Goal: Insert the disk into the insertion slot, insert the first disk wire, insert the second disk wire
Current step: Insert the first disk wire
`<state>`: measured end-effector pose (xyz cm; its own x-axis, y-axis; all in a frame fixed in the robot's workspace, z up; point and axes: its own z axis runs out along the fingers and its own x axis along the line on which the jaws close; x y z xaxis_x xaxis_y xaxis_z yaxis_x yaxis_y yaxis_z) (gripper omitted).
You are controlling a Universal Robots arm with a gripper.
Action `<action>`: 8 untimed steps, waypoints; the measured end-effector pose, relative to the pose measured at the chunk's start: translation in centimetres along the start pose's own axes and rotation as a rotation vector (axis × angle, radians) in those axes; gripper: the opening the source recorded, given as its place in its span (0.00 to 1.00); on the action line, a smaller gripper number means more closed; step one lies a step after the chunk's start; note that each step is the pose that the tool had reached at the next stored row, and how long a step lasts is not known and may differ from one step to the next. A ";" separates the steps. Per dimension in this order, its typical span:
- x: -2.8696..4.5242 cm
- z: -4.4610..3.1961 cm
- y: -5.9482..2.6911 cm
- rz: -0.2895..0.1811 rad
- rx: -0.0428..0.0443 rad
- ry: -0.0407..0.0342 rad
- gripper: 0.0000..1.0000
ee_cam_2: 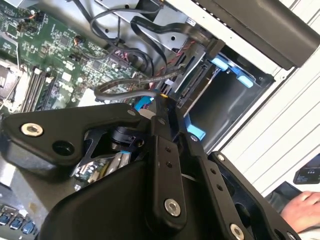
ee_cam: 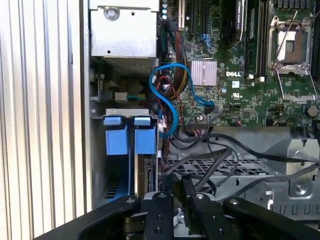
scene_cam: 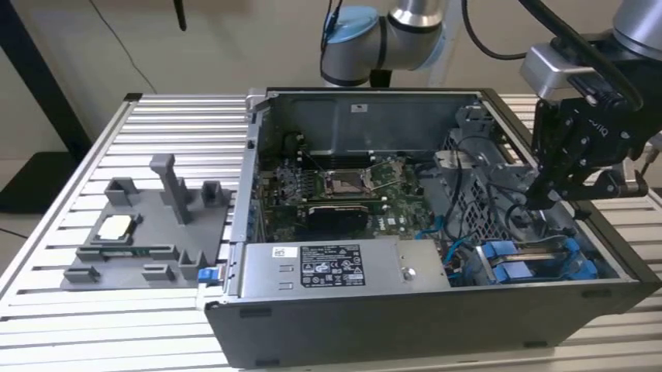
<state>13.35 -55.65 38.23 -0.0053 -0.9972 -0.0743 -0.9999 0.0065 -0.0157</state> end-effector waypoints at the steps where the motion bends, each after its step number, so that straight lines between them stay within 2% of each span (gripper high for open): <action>1: 0.09 0.04 -0.06 0.000 0.0000 -0.0001 0.19; 8: 0.85 0.43 -0.46 0.000 -0.0001 0.0000 0.19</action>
<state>13.81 -56.47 37.74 -0.0055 -0.9972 -0.0743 -0.9999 0.0067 -0.0156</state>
